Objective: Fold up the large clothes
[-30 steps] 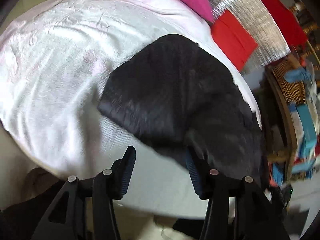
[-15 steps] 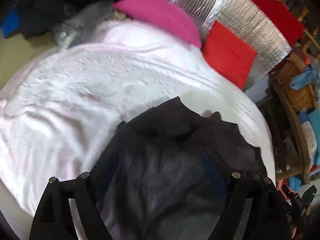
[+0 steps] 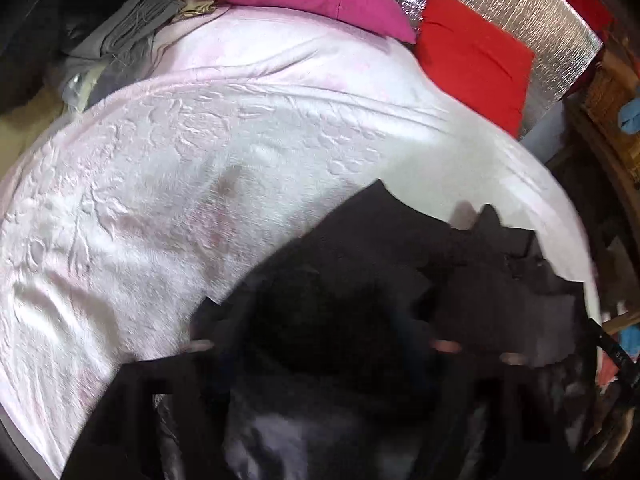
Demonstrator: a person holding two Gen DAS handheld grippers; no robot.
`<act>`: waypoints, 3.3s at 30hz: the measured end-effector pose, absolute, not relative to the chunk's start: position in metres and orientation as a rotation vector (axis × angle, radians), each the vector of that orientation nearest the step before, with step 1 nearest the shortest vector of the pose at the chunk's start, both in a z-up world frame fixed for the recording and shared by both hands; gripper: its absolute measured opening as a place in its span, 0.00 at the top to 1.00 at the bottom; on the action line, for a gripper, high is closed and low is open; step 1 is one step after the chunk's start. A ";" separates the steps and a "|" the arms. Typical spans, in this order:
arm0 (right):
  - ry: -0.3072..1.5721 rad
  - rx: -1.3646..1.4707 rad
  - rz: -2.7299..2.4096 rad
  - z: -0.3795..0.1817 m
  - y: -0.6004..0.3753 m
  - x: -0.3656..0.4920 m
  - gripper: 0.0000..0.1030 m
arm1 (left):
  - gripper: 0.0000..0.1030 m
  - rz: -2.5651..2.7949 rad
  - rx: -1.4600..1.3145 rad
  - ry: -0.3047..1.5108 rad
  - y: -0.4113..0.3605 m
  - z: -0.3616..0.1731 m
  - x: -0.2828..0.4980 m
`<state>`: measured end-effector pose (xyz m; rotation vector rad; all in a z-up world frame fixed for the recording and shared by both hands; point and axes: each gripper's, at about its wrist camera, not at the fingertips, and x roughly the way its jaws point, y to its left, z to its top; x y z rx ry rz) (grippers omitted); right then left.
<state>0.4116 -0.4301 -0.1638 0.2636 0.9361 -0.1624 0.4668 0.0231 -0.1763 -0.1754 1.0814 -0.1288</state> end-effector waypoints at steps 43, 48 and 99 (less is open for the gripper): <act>0.906 0.320 -0.033 -0.147 -0.408 0.389 0.97 | 0.27 0.000 -0.202 0.932 0.050 -0.143 0.465; 0.940 0.304 0.052 -0.151 -0.385 0.371 0.96 | 0.27 0.119 -0.144 0.940 0.082 -0.150 0.451; 0.848 0.440 -0.199 -0.154 -0.439 0.254 0.39 | 0.22 -0.129 0.252 0.812 -0.031 -0.177 0.316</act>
